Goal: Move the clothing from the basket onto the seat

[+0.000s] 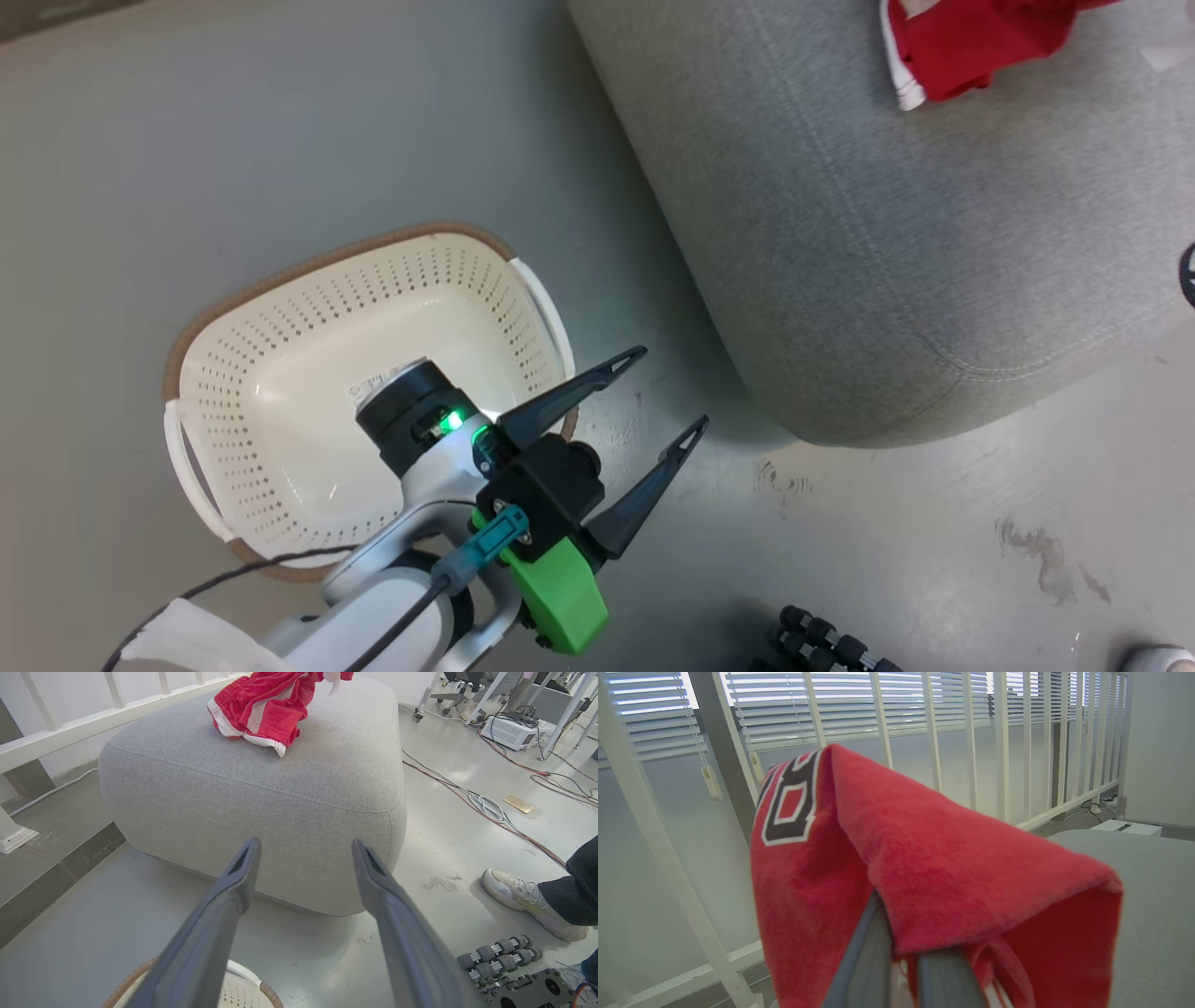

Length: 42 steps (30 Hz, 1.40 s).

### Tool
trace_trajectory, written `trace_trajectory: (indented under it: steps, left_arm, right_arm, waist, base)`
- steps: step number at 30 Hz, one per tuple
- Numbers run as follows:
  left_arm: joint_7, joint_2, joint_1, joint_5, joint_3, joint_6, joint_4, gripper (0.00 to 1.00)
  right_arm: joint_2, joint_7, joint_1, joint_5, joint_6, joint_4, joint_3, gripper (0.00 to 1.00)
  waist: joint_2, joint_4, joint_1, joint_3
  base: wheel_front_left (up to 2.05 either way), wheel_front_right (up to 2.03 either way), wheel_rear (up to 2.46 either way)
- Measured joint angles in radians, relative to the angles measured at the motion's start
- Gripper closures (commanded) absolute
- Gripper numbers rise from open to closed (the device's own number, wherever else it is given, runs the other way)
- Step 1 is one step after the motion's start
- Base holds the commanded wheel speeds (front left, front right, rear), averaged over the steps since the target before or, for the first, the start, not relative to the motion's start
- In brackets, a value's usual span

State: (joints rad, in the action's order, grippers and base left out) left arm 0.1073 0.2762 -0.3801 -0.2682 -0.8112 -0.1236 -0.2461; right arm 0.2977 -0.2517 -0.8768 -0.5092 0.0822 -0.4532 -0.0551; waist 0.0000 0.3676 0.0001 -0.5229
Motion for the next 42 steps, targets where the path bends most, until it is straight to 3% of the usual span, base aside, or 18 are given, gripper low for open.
trace_trajectory:
  steps: [10, 27, 28, 29, 30, 31, 42]
  left_arm:
    - [0.011, 0.025, -0.036, 0.0, 0.0, 0.0, -0.02, 0.0]
    - [0.0, 0.034, -0.056, -0.002, -0.003, -0.001, -0.01, 0.0]
    - [-0.005, 0.034, -0.057, -0.003, -0.003, -0.001, -0.006, 0.0]
    - [-0.012, 0.034, -0.058, -0.004, -0.004, -0.001, 0.002, 0.0]
    - [-0.012, 0.035, -0.059, -0.007, -0.004, -0.001, 0.008, 0.0]
    - [-0.013, 0.035, -0.06, -0.009, -0.005, -0.001, 0.011, 0.0]
    - [-0.058, 0.032, -0.067, -0.019, -0.005, -0.001, 0.045, 0.0]
  right_arm:
    - [0.019, 0.016, 0.0, -0.037, -0.004, -0.194, -0.008, 1.0]
    - [-0.012, 0.071, -0.063, -0.04, -0.047, -0.372, 0.042, 1.0]
    - [-0.011, 0.07, -0.066, -0.037, -0.053, -0.378, 0.045, 0.95]
    - [-0.011, 0.066, -0.066, -0.037, -0.056, -0.387, 0.047, 0.6]
    - [-0.011, 0.063, -0.066, -0.035, -0.056, -0.397, 0.05, 0.05]
    - [-0.011, 0.061, -0.066, -0.035, -0.057, -0.404, 0.052, 0.0]
    - [-0.014, 0.041, -0.057, 0.01, -0.1, -0.473, 0.1, 0.0]
  waist:
    - [0.0, -0.037, -0.0001, -0.082]
    - [0.0, -0.058, -0.0001, -0.113]
    - [0.0, -0.059, -0.0001, -0.112]
    - [0.0, -0.061, -0.0001, -0.11]
    - [0.0, -0.062, -0.0001, -0.107]
    - [0.0, -0.063, -0.0001, -0.103]
    - [0.0, -0.072, -0.0001, -0.055]
  base:
    - [0.0, 0.0, 0.0]
    - [0.0, 0.0, 0.0]
    - [0.0, 0.0, 0.0]
    - [0.0, 0.0, 0.0]
    - [0.0, 0.0, 0.0]
    - [0.0, 0.0, 0.0]
    - [0.0, 0.0, 0.0]
